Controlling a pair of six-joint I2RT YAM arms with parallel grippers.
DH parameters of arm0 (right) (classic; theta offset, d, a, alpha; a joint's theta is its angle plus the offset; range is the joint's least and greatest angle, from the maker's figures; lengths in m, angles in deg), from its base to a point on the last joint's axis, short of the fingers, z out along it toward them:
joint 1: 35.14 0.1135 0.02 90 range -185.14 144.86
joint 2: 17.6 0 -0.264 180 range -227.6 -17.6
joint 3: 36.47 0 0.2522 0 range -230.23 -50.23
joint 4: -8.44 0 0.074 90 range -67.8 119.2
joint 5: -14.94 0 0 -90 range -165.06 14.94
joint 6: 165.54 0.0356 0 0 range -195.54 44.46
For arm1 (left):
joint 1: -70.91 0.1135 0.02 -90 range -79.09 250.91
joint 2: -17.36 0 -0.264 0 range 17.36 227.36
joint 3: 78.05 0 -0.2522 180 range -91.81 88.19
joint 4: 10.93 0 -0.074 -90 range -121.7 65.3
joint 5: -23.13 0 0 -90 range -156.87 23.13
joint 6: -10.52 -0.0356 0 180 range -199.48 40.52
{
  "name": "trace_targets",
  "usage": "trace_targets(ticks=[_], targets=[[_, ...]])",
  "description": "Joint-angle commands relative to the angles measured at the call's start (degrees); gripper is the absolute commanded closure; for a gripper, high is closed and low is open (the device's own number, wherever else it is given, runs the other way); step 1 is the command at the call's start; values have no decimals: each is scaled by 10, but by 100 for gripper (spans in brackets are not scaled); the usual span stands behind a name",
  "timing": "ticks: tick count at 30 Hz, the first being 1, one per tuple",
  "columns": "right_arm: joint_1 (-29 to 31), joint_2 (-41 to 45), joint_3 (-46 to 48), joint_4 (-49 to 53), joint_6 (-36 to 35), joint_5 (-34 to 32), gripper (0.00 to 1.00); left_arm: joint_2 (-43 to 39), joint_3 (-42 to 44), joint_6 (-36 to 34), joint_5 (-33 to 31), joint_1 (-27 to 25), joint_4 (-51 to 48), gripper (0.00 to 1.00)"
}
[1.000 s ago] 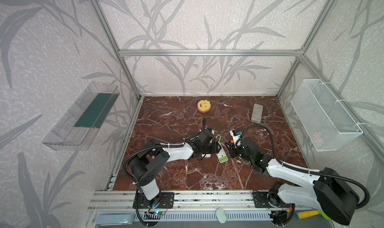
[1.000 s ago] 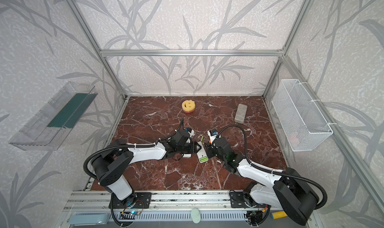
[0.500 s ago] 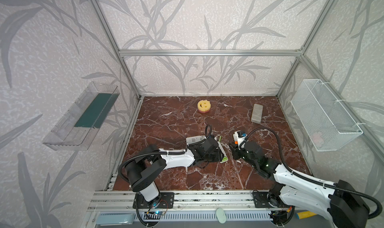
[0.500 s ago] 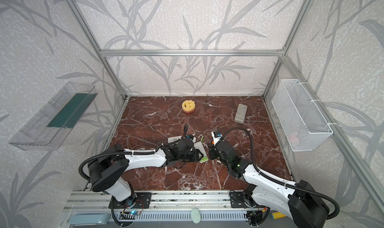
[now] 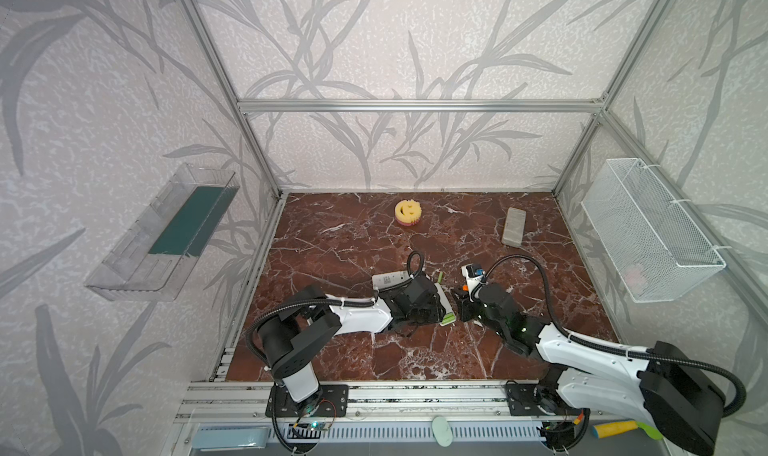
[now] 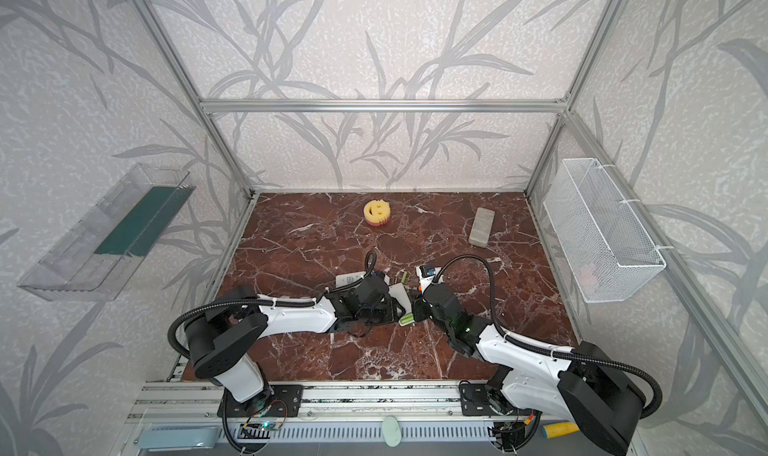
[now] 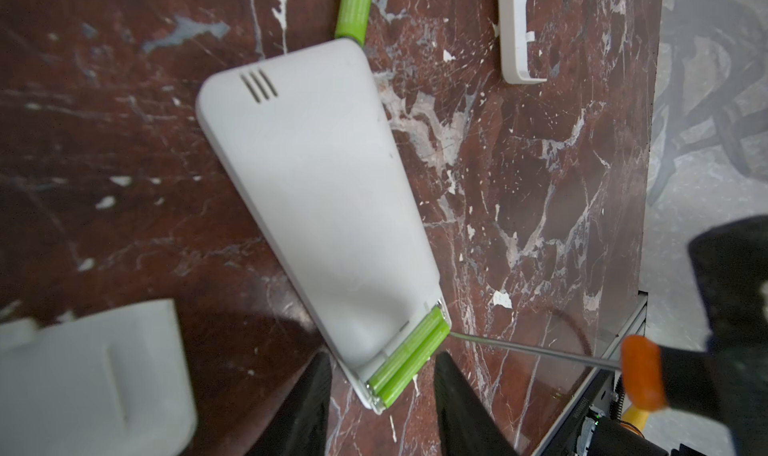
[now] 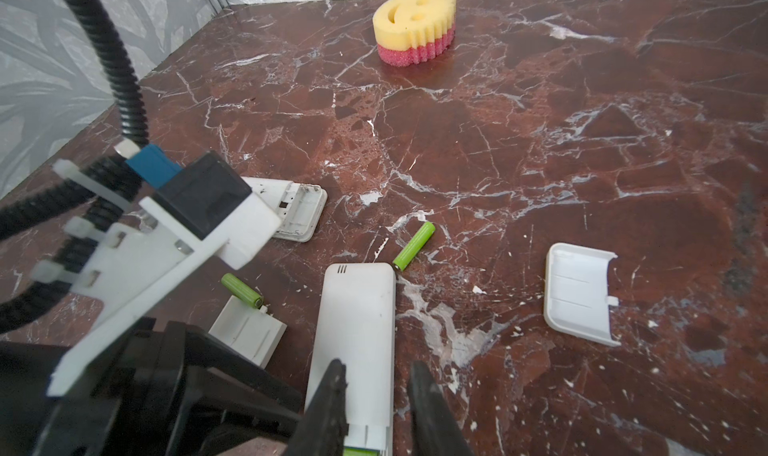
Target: Unload the batteries from the remote control
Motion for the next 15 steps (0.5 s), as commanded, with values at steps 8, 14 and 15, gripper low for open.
trace_targets(ticks=[8, 14, 15], targets=[[3, 21, -15, -19, -25, -51, 100, 6, 7, 12, -13, 6, 10, 59], [4, -7, -26, -40, -10, -36, 100, 9, 14, 16, -11, 6, 19, 60], [5, -11, -27, -42, -9, -35, 100, 9, 14, 17, -11, 6, 20, 61]])
